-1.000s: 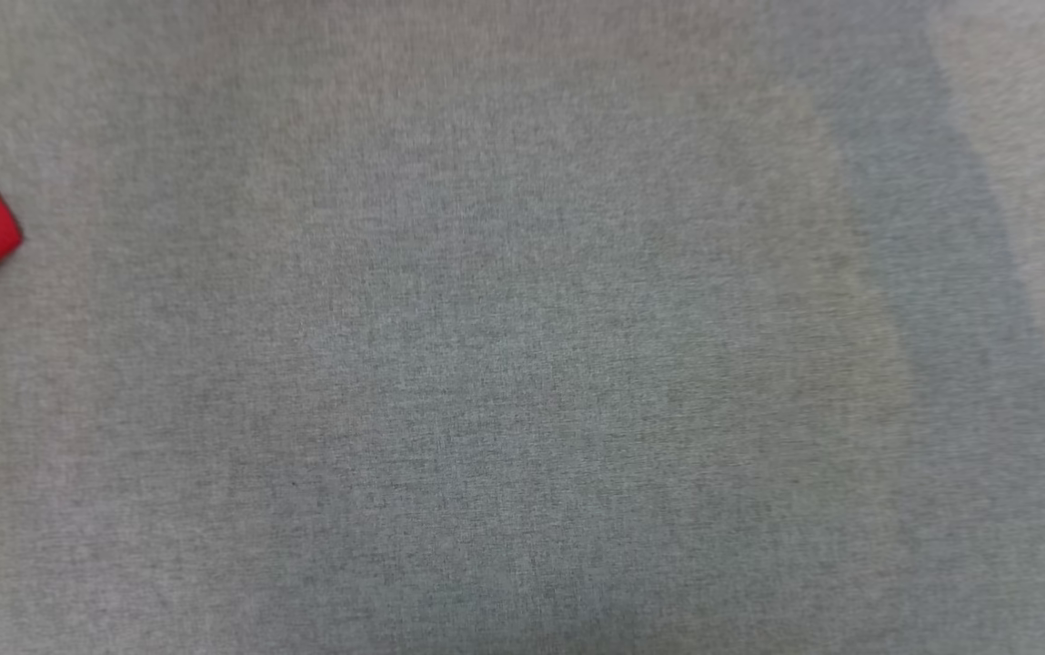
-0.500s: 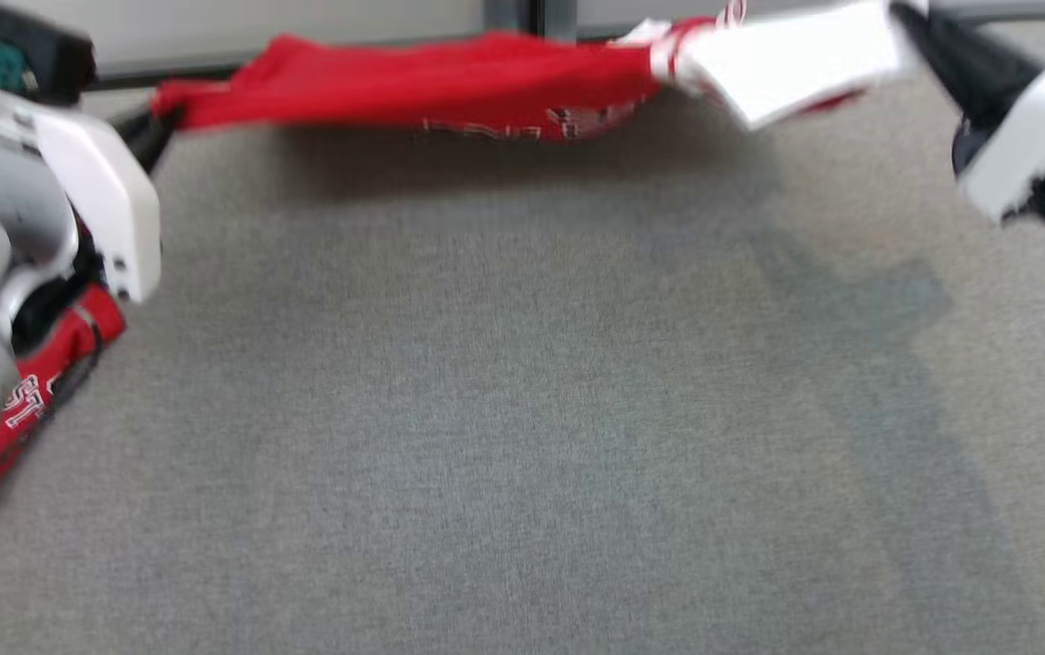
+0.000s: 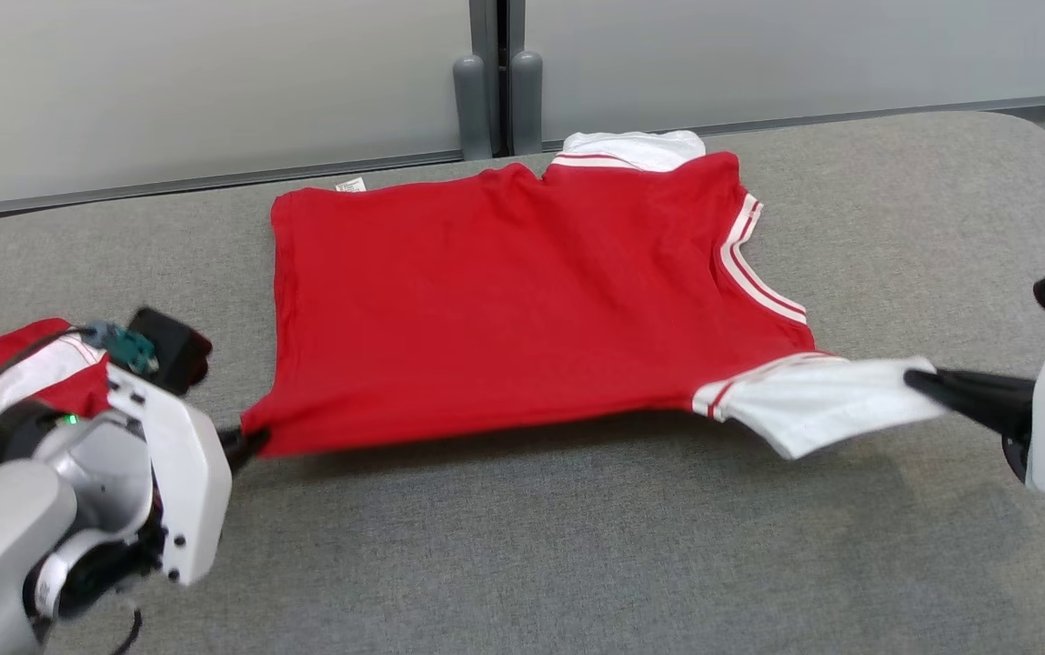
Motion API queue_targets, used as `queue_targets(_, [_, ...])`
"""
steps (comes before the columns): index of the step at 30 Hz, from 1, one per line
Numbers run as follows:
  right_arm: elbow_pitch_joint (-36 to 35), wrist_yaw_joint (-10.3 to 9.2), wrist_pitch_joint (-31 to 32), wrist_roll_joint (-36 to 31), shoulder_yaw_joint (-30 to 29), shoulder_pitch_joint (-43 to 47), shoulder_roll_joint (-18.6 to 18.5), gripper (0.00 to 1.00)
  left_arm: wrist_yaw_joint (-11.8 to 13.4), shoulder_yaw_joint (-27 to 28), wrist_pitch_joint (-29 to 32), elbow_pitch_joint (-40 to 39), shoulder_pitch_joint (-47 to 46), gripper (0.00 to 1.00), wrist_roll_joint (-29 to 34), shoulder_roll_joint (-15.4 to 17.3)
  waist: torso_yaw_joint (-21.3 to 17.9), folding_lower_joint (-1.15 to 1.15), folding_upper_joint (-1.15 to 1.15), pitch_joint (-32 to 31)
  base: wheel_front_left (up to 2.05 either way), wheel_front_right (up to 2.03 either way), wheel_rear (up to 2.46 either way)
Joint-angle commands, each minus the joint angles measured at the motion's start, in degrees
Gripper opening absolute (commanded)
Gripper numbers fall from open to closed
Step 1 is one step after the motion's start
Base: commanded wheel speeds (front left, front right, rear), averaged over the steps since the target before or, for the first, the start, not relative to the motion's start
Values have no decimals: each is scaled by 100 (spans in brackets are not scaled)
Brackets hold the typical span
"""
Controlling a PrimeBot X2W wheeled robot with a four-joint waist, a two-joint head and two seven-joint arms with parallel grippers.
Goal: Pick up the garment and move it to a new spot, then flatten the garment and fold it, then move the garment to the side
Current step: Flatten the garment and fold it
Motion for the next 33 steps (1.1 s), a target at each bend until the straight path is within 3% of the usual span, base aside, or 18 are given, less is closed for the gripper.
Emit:
queue_targets(1, [-100,2,57,16,-12,151,-113,0,105,-54,123,-220,199,0,-87,163,-11,0,0,6,0,0,0])
queue_targets(8, [-804,2,518,225,-87,1043,-733,0,544,-305,864,-1612,856,0,-563,911,56,0,0,73,0,0,0])
queue_targets(16, [-1475,1,725,342,-481,1551,-1399,0,645,-271,1408,-2484,988,0,-1173,1453,163,0,0,204,0,0,0])
queue_targets(23, [-1595,1,1049,279,-857,1367,-1258,0,527,-105,1801,-2373,688,0,-1594,1422,214,0,0,391,0,0,0])
queue_targets(33, [-962,1,2404,129,-1262,636,-491,0,340,15,3106,-1382,-140,0,-2373,929,355,0,0,725,0,0,0])
